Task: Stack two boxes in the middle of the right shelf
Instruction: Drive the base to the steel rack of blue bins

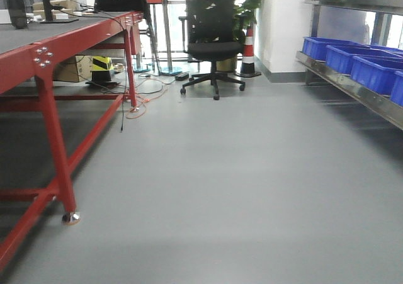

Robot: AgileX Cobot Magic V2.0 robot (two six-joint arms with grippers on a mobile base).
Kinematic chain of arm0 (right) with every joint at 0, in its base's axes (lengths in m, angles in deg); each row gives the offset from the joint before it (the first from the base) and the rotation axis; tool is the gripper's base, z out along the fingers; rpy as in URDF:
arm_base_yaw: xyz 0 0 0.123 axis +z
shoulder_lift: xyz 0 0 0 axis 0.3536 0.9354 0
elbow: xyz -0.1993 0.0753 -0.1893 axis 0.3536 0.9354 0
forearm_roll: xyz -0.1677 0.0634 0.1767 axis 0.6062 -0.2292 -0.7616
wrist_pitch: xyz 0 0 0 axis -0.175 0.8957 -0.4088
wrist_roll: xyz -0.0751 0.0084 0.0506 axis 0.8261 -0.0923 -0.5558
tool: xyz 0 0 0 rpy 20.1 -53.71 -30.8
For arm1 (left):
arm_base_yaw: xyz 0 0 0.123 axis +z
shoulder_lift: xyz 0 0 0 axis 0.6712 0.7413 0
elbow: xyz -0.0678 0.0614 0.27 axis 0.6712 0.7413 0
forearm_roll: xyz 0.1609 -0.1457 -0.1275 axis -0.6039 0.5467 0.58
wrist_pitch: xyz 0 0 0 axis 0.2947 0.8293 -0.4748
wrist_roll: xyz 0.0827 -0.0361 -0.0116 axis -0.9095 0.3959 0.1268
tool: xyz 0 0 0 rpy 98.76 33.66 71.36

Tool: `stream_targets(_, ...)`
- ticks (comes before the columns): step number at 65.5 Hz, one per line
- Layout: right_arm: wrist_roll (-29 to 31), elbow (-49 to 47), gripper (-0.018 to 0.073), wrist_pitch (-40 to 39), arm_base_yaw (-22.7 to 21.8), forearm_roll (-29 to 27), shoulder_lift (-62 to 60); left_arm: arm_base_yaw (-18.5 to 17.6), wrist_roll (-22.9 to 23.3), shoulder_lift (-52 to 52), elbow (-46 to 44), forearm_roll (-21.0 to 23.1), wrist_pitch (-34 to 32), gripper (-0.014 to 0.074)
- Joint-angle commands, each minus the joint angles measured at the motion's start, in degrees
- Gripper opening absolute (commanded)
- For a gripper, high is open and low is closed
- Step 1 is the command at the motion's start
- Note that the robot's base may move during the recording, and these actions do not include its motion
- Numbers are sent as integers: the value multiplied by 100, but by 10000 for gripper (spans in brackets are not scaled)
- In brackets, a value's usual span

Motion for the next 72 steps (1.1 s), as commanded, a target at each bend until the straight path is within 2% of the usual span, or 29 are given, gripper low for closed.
stream_targets(1,124,-75,-162,-301,1,-80,-65,28,-41,-75,-53,50,-279,-111)
stream_targets(24,124,-75,-162,-301,1,-80,-65,28,-41,-75,-53,-29,-279,-111)
stream_targets(32,124,-75,-162,-301,1,-80,-65,28,-41,-75,-53,-194,-279,-111)
stream_targets(72,124,-75,-162,-301,1,-80,-65,28,-41,-75,-53,-194,-279,-111)
